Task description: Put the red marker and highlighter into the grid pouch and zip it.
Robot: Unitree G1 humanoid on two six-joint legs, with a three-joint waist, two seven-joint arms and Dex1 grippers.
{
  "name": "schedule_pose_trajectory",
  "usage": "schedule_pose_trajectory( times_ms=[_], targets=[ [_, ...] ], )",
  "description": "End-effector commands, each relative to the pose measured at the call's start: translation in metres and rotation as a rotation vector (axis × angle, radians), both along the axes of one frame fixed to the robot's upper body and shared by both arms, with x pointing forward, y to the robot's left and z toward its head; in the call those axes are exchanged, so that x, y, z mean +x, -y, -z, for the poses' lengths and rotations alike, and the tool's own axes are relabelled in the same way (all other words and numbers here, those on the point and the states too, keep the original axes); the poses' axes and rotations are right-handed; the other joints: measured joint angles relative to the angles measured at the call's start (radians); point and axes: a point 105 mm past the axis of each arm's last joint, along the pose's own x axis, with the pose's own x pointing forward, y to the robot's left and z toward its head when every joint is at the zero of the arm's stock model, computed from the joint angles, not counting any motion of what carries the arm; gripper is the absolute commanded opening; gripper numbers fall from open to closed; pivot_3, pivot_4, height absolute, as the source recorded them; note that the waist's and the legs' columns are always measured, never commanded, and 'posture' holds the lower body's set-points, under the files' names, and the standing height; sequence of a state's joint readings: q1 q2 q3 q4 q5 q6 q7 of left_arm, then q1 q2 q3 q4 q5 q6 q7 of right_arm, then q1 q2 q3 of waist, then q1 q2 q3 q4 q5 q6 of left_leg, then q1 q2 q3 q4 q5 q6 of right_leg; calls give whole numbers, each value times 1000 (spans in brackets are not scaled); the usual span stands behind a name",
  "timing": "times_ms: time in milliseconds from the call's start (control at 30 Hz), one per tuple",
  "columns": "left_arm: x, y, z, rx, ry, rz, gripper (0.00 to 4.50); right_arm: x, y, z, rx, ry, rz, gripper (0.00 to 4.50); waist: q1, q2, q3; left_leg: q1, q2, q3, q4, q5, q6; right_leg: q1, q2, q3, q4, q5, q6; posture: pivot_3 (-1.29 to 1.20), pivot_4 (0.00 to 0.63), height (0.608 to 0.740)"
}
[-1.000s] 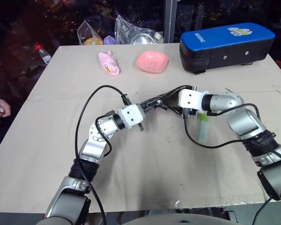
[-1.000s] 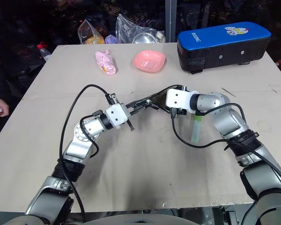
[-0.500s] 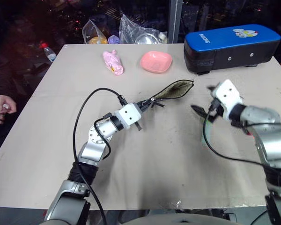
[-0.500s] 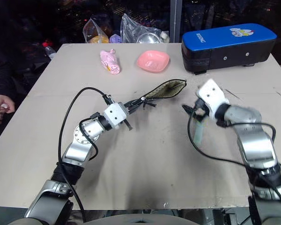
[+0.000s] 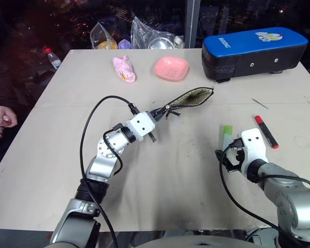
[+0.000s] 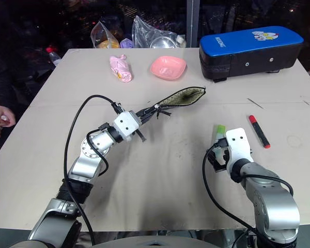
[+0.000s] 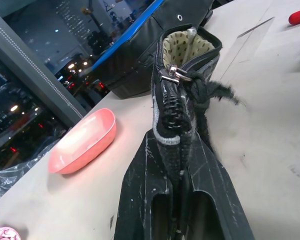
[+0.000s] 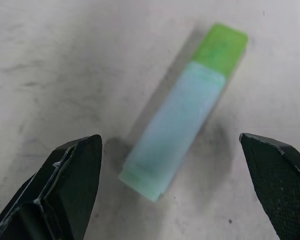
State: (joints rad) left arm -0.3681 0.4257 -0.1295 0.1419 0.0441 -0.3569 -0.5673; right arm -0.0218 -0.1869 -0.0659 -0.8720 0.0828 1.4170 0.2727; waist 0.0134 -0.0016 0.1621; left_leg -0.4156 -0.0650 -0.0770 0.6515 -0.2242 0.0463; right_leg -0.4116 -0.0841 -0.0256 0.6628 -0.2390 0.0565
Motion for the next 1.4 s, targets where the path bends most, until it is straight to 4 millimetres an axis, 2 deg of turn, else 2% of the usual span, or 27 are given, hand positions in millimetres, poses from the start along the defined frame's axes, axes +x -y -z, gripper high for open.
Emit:
schedule_pose_trajectory(
  times_ms=[33,167,233,267,400,533,633,767,867,1067,1233,1400],
  targets=[
    [-4,6,-14,-17,53,22,0,-4,-2,1,17,-6,18,3761,-1,0,0,0,0,0,0,0,0,0,0,0,0,0,0,0,150,734],
    [-4,6,-14,-17,55,24,0,-1,3,0,-29,12,7,1846,-2,0,0,0,0,0,0,0,0,0,1,0,0,0,0,0,150,734],
    [-4,7,-14,-17,54,28,0,6,12,-9,-87,50,-13,956,-3,-1,0,0,0,0,0,0,0,0,1,0,0,0,0,0,150,734],
    [-4,8,-14,-16,53,30,0,9,17,-14,-117,72,-30,706,-2,0,0,0,0,0,0,0,0,0,1,0,0,0,0,0,150,734],
    [-4,10,-14,-15,47,36,0,24,33,-43,-292,171,-193,707,-1,0,0,0,0,0,1,0,0,1,1,0,-1,0,0,0,150,734],
    [1,11,-14,20,61,36,0,28,44,-86,-622,260,-541,707,-1,0,2,0,0,0,1,0,1,1,1,-2,-2,0,1,0,150,734],
    [3,13,-15,44,75,43,0,31,42,-105,-763,318,-685,707,-3,-2,3,0,1,0,0,0,0,2,2,-3,-3,-1,1,0,150,734],
    [2,19,-13,100,104,76,0,42,37,-119,-895,376,-780,707,-5,-3,4,0,2,1,0,0,0,2,2,-1,-3,0,1,0,150,734],
    [-1,25,-11,132,121,108,0,53,30,-124,-946,414,-809,707,-2,-4,4,0,2,2,1,0,0,2,1,-1,-3,0,1,0,150,734],
    [-4,30,-11,128,128,138,0,69,18,-117,-1008,438,-846,707,1,-5,5,-1,1,1,1,0,0,2,-3,-1,-4,0,0,0,150,734],
    [-8,36,-18,105,145,162,0,78,-6,-115,-1043,518,-911,707,-1,-5,5,-1,1,1,1,0,-1,1,-3,-1,-3,0,0,0,150,734],
    [-23,50,-25,42,101,276,0,90,-31,-118,-1088,656,-981,707,0,-5,5,-1,0,2,1,2,-4,1,-2,-1,-2,0,0,0,150,734]
  ],
)
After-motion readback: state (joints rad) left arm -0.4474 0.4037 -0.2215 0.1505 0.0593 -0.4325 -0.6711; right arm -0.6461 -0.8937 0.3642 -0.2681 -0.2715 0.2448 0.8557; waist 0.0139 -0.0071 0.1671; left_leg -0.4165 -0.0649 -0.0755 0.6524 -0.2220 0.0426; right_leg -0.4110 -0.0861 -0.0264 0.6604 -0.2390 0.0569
